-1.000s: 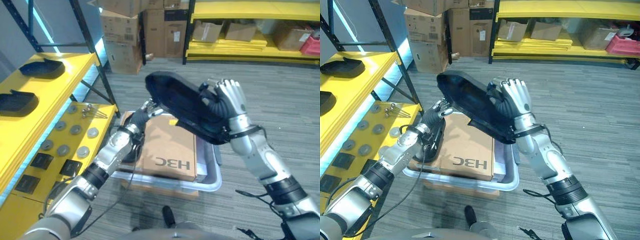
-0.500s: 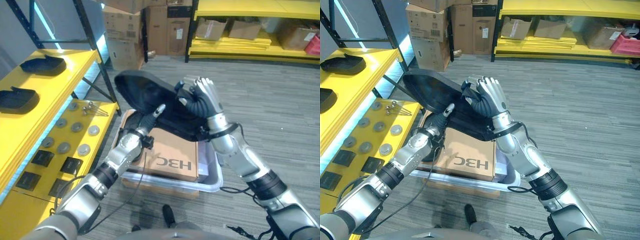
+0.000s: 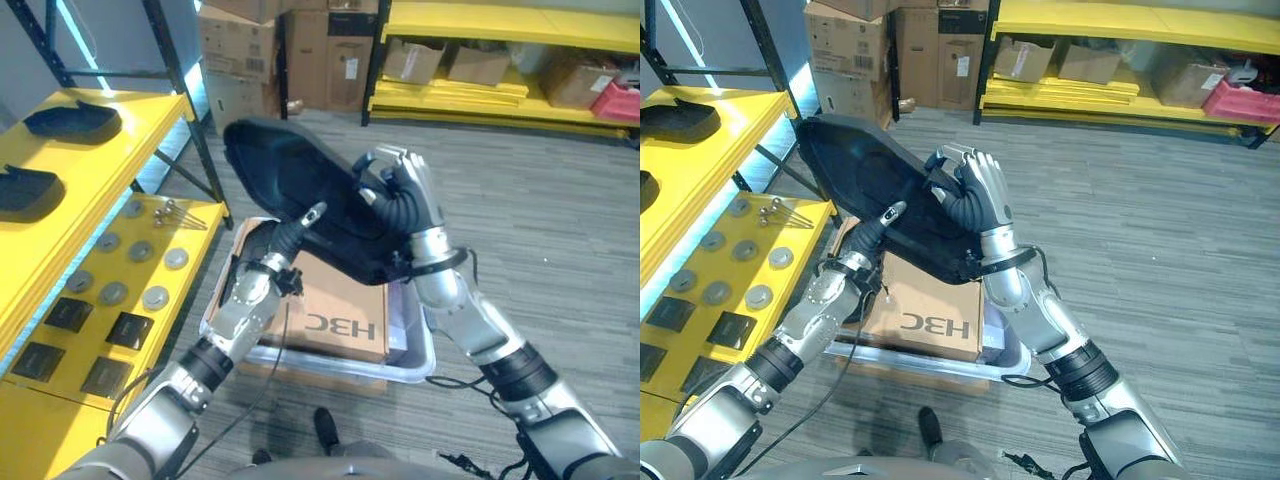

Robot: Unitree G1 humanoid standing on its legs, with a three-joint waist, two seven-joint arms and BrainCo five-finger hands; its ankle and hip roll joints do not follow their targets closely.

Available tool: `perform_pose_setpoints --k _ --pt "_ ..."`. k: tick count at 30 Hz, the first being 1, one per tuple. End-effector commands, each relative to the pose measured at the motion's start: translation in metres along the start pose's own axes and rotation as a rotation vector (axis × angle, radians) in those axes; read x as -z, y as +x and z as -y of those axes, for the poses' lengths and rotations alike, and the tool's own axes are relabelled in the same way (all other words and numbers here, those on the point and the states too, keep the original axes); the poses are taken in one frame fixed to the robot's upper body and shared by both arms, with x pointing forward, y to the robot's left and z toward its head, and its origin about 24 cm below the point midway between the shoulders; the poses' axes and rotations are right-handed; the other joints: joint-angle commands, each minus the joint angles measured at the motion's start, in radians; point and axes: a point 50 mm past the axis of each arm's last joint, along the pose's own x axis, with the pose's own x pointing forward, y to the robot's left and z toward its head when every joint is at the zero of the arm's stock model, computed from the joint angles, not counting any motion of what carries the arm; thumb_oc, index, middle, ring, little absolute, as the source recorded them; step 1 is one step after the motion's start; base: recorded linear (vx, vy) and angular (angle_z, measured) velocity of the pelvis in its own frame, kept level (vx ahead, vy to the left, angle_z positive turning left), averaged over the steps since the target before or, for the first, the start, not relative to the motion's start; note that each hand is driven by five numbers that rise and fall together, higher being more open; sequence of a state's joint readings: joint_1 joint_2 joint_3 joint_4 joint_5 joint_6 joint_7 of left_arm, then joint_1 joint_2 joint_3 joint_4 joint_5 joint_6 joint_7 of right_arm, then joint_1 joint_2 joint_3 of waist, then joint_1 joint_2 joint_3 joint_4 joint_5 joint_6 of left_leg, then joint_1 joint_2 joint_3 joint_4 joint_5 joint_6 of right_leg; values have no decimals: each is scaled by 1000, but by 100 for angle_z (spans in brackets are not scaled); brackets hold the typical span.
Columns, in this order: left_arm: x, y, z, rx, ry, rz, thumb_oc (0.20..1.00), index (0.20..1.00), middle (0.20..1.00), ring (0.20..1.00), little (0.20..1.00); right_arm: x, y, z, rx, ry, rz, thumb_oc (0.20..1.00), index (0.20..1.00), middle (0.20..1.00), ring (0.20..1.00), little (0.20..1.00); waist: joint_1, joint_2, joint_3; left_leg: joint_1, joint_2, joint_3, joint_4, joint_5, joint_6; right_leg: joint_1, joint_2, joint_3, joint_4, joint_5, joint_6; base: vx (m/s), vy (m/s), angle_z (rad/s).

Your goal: Move parts from the plastic box to the shelf.

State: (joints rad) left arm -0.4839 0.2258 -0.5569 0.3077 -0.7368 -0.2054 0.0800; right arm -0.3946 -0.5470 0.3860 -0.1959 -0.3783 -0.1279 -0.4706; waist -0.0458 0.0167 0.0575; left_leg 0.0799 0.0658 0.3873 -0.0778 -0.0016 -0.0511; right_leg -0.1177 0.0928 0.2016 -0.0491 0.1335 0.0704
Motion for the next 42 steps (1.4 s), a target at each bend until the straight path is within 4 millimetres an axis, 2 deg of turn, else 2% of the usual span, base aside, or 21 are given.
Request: perform_pose_setpoints --k 1,5,8,12,15,17,20,22,24,25,26,29,32,33,34,36,37,38,39,41,42 --pt "-39 15 23 41 -6 226 200 200 200 200 200 -28 -1 0 86 245 94 200 200 200 200 200 45 14 -19 31 99 -11 119 -116 -83 -13 -52 -46 232 -300 141 7 -98 9" --pt "-44 -5 1 -19 51 266 200 200 200 200 200 -21 -6 -6 52 343 36 200 200 200 200 200 86 14 -5 11 109 -52 148 -117 -85 -11 -51 -65 249 -317 121 8 -106 37" --pt "-50 -24 -17 -94 128 299 200 200 200 200 200 -12 -9 -14 12 450 -30 200 200 200 200 200 139 9 29 -48 131 -148 178 -92 -97 -4 -66 -128 276 -353 87 -82 -203 55" --pt "-48 -32 -21 -103 174 303 200 200 200 200 200 2 -21 -14 5 514 -124 200 200 200 200 200 140 7 39 -89 156 -194 166 -60 -107 -6 -83 -186 312 -383 65 -14 -124 145" --pt "-50 -38 -24 -109 202 321 200 200 200 200 200 10 -28 -12 -4 524 -169 200 200 200 200 200 132 13 44 -112 177 -142 164 -38 -102 -3 -111 -251 339 -408 57 -3 -19 175" --pt "-54 -46 -30 -120 231 338 200 200 200 200 200 18 -32 -9 -17 495 -198 200 200 200 200 200 115 24 46 -110 221 37 140 -3 -104 19 -173 -374 350 -406 59 9 32 211" --pt "-58 -50 -33 -126 250 349 200 200 200 200 200 22 -34 -6 -7 479 -218 200 200 200 200 200 111 36 43 -94 233 152 112 19 -106 53 -225 -462 335 -392 71 75 113 253" --pt "-64 -54 -37 -140 290 369 200 200 200 200 200 22 -35 -4 -4 483 -216 200 200 200 200 200 117 41 39 -85 212 155 105 7 -115 82 -267 -503 337 -399 93 155 181 178" --pt "-70 -60 -41 -169 321 392 200 200 200 200 200 18 -32 -5 -6 492 -196 200 200 200 200 200 126 50 37 -102 185 151 113 10 -100 95 -291 -523 310 -373 100 185 282 95" --pt "-77 -65 -44 -183 353 420 200 200 200 200 200 14 -29 -7 -17 515 -178 200 200 200 200 200 139 45 28 -110 133 113 128 -30 -97 138 -333 -520 278 -375 127 176 282 55" --pt "-77 -65 -44 -183 354 421 200 200 200 200 200 14 -29 -7 -17 516 -176 200 200 200 200 200 137 46 31 -119 136 124 130 -16 -86 133 -333 -531 274 -359 123 182 278 42" --pt "-86 -68 -45 -193 391 457 200 200 200 200 200 9 -25 -9 -28 524 -151 200 200 200 200 200 157 29 20 -118 60 98 146 -59 -52 138 -417 -514 296 -302 146 145 261 13" --pt "-90 -63 -42 -176 402 474 200 200 200 200 200 4 -17 -9 -25 536 -123 200 200 200 200 200 154 11 34 -112 -6 74 145 -84 -22 72 -472 -413 365 -150 158 132 226 19" --pt "-92 -57 -40 -154 424 476 200 200 200 200 200 4 -17 -6 -9 544 -118 200 200 200 200 200 137 7 45 -104 -7 53 138 -88 -16 38 -398 -243 401 -96 176 73 55 37" --pt "-92 -57 -40 -153 424 476 200 200 200 200 200 4 -17 -5 -8 543 -117 200 200 200 200 200 142 8 43 -107 -4 57 138 -85 -17 33 -395 -239 400 -92 174 116 13 66" --pt "-95 -50 -35 -120 428 485 200 200 200 200 200 5 -18 0 3 551 -115 200 200 200 200 200 148 18 46 -99 14 29 125 -86 -21 33 -300 -128 349 -213 173 196 22 68" --pt "-97 -46 -33 -101 451 487 200 200 200 200 200 5 -18 5 5 546 -102 200 200 200 200 200 139 28 52 -90 18 25 106 -87 -23 -21 -249 -116 308 -250 171 184 20 25" --pt "-97 -46 -33 -101 450 487 200 200 200 200 200 5 -18 6 5 546 -102 200 200 200 200 200 137 29 51 -91 18 23 106 -88 -23 -21 -249 -119 311 -252 171 137 -19 9" --pt "-98 -43 -31 -92 457 486 200 200 200 200 200 7 -19 8 8 545 -102 260 260 260 260 260 120 33 56 -84 10 10 99 -91 -22 -43 -213 -115 284 -261 172 86 -49 28" --pt "-96 -39 -29 -86 454 479 200 200 200 200 200 13 -23 14 24 534 -128 1000 1000 1000 1000 1000 96 33 71 -72 -9 -29 101 -102 -18 -54 -150 -75 211 -258 178 126 -95 55" --pt "-92 -37 -30 -100 447 470 200 200 200 200 200 18 -27 13 24 530 -152 1000 1000 1000 1000 1000 90 36 77 -64 -21 -52 98 -107 -14 -46 -132 -54 185 -246 180 117 -99 88"
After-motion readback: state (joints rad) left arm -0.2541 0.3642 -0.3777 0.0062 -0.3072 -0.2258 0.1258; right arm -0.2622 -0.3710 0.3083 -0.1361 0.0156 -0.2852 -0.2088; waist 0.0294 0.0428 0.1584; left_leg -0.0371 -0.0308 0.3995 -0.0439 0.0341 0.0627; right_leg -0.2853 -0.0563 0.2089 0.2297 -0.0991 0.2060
